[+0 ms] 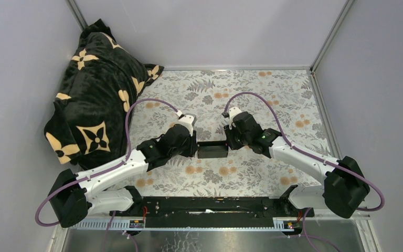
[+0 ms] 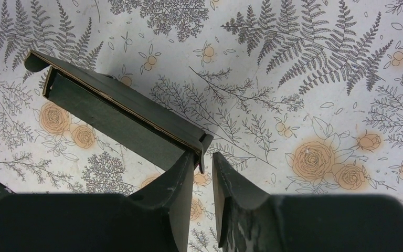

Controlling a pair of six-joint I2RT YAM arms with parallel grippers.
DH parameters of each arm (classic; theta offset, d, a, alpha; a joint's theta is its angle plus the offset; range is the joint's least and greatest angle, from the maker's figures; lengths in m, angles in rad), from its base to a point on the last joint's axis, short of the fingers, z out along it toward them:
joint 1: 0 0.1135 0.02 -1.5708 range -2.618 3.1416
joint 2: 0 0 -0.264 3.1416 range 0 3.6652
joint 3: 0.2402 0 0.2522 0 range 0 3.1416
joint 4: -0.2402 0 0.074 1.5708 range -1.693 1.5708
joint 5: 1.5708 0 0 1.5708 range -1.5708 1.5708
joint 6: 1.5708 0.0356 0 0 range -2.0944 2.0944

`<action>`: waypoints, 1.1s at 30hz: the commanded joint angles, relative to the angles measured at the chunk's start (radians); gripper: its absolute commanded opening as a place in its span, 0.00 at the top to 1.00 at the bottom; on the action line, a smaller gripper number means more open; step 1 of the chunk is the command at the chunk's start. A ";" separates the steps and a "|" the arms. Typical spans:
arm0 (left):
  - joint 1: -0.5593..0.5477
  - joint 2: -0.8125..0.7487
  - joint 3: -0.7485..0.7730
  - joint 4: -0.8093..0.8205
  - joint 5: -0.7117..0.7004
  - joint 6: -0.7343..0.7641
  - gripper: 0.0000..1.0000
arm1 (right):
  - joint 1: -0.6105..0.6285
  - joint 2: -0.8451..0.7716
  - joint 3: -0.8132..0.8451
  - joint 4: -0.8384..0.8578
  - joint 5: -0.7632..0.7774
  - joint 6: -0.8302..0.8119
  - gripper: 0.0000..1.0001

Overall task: Fold the paper box
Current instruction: Close the paper box at the center of the board.

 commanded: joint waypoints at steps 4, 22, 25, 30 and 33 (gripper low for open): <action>-0.006 0.005 0.021 0.032 -0.010 0.012 0.66 | 0.011 -0.040 0.001 0.038 0.011 -0.001 0.73; -0.009 0.007 0.020 0.034 -0.011 0.009 0.66 | 0.012 -0.037 -0.004 0.043 0.005 0.000 0.79; -0.008 0.007 0.019 0.035 -0.010 0.010 0.67 | 0.011 -0.039 -0.003 0.044 0.006 -0.001 0.80; -0.010 0.008 0.020 0.037 -0.014 0.009 0.67 | 0.011 -0.039 -0.004 0.047 0.003 -0.003 0.83; -0.014 0.012 0.022 0.038 -0.028 0.009 0.67 | 0.011 -0.040 -0.004 0.047 0.001 -0.002 0.84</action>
